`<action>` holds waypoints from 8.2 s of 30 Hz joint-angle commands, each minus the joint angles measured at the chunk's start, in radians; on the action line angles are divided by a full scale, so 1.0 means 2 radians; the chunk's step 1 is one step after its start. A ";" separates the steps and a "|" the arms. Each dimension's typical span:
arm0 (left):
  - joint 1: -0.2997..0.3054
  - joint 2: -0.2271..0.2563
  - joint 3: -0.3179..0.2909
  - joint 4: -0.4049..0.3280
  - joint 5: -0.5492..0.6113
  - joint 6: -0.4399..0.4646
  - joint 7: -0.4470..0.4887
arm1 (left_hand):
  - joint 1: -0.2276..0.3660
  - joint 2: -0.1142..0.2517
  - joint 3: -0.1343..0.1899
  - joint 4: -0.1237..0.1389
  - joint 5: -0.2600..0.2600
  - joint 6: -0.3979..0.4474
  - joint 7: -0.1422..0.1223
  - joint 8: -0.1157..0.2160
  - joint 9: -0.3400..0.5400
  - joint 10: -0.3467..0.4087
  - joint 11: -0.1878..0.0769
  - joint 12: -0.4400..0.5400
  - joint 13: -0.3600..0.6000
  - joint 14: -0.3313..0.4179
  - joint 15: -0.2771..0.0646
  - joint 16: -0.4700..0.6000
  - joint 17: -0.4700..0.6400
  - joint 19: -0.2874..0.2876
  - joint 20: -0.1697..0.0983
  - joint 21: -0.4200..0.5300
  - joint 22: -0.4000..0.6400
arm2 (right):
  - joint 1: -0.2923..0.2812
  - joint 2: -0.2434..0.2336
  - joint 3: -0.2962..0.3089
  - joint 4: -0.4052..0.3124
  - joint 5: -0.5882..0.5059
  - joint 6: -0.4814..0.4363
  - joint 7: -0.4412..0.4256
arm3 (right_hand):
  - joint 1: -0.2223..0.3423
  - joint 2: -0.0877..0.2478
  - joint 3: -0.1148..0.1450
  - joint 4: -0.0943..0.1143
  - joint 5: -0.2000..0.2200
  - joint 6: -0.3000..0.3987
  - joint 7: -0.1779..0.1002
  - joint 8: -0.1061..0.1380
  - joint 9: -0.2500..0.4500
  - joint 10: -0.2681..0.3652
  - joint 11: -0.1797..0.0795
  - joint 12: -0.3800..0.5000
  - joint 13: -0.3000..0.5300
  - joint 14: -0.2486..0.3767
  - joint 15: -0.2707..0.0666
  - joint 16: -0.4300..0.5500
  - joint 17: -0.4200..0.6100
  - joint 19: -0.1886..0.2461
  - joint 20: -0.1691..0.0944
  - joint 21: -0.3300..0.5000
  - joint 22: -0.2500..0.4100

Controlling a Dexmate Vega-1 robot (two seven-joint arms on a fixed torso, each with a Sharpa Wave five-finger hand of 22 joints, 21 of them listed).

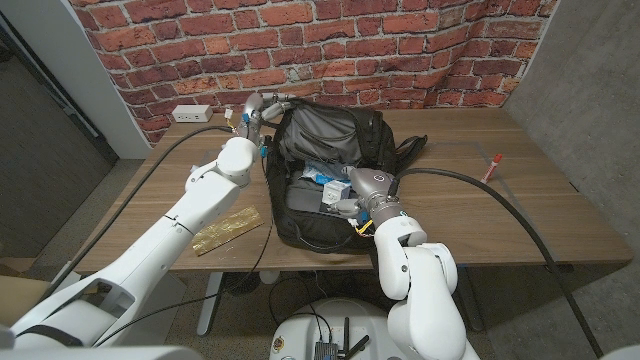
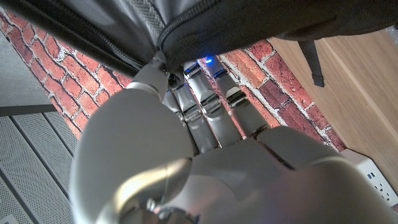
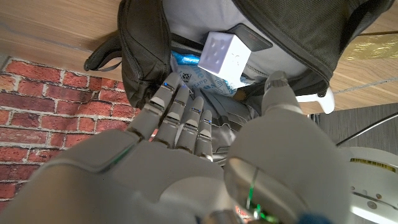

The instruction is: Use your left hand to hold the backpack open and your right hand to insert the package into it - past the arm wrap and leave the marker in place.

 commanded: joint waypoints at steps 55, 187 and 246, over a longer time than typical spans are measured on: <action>0.038 0.010 -0.019 -0.077 -0.014 0.058 0.026 | 0.000 0.006 0.003 0.001 0.004 0.001 0.003 0.003 0.002 0.006 0.000 0.002 0.001 0.006 -0.004 0.001 0.001 0.004 -0.050 -0.001 0.001 | -0.070 -0.125 0.149 -0.067 0.303 -0.036 -0.221 | -0.020 0.014 -0.005 0.003 0.003 0.032 0.008 0.002 0.001 0.026 0.006 0.004 -0.014 0.013 -0.011 -0.002 -0.009 0.002 -0.005 0.000 0.000; 0.075 0.233 -0.049 -0.143 -0.183 0.096 -0.241 | -0.015 0.004 0.008 0.004 0.007 -0.031 -0.005 -0.006 0.002 -0.026 -0.001 -0.004 0.004 -0.053 -0.003 -0.012 -0.004 -0.034 -0.050 -0.014 -0.001 | 0.029 -0.265 0.285 0.225 0.931 0.295 -0.472 | -0.064 0.052 -0.016 0.005 0.008 0.034 0.015 -0.015 0.000 -0.002 0.008 -0.007 -0.050 -0.037 0.002 -0.030 -0.034 -0.045 -0.015 -0.016 -0.005; 0.086 0.275 -0.078 -0.114 -0.185 0.004 -0.320 | -0.080 -0.071 -0.048 0.011 0.004 -0.275 -0.035 -0.021 -0.010 -0.374 0.014 -0.006 -0.003 -0.410 0.044 -0.014 -0.009 -0.186 -0.025 -0.022 -0.005 | 0.053 -0.276 0.265 0.248 0.953 0.307 -0.477 | -0.068 0.059 -0.016 -0.002 0.008 0.033 0.012 -0.017 0.000 -0.004 0.007 -0.006 -0.060 -0.038 0.002 -0.031 -0.045 -0.048 -0.014 -0.014 -0.006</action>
